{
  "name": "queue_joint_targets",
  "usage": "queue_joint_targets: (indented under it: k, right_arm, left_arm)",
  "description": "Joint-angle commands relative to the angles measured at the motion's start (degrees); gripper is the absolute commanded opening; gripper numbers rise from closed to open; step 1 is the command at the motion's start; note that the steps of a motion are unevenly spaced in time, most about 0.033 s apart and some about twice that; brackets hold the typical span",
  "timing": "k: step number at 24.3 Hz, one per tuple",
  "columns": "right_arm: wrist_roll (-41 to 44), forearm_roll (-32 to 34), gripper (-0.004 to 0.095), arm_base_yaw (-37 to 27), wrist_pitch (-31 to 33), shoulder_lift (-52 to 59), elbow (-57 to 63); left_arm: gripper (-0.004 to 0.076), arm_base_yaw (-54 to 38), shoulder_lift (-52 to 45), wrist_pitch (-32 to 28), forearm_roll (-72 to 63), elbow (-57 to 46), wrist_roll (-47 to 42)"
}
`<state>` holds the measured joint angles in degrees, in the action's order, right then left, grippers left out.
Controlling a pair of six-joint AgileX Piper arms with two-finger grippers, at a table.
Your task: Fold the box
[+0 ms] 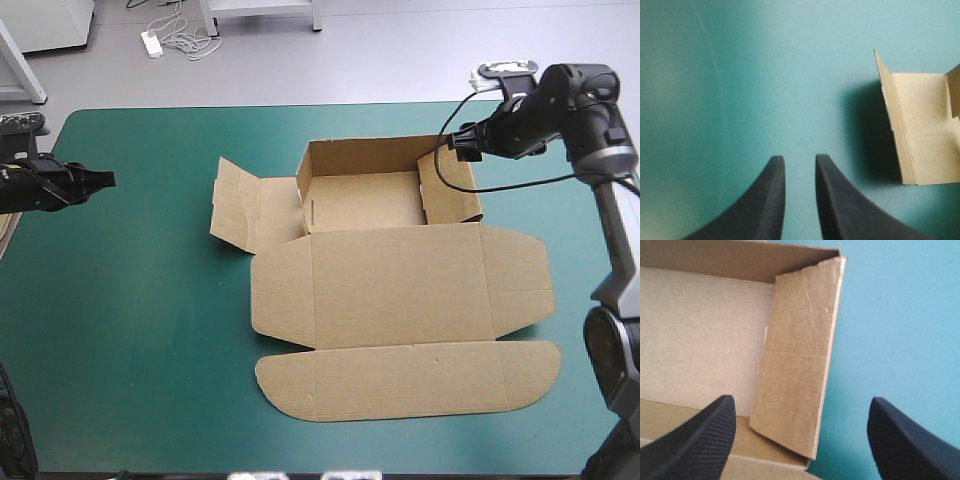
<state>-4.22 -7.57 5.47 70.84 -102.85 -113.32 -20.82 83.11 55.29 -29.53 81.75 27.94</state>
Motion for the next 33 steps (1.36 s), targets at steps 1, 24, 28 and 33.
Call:
queue_joint_targets:
  k: [1,24,28,33]
  right_arm:
    - [-1.1,0.0,0.0637,0.1,-0.2,8.2,-1.7]
    - [-2.0,1.1,0.0608,0.1,-10.8,12.9,16.5]
    - [-2.0,0.5,0.0608,0.1,-7.0,3.7,7.8]
    - [-1.5,2.7,0.0607,1.1,-1.9,-6.1,-0.2]
  left_arm:
    - [0.016,0.5,-2.2,-2.7,-1.4,1.5,-0.8]
    - [0.0158,21.1,-3.5,-4.8,38.6,1.5,-26.1]
    - [0.0158,21.1,-3.5,-4.2,38.8,1.5,-26.1]
    - [0.0158,21.0,-3.5,-3.5,38.9,1.5,-26.1]
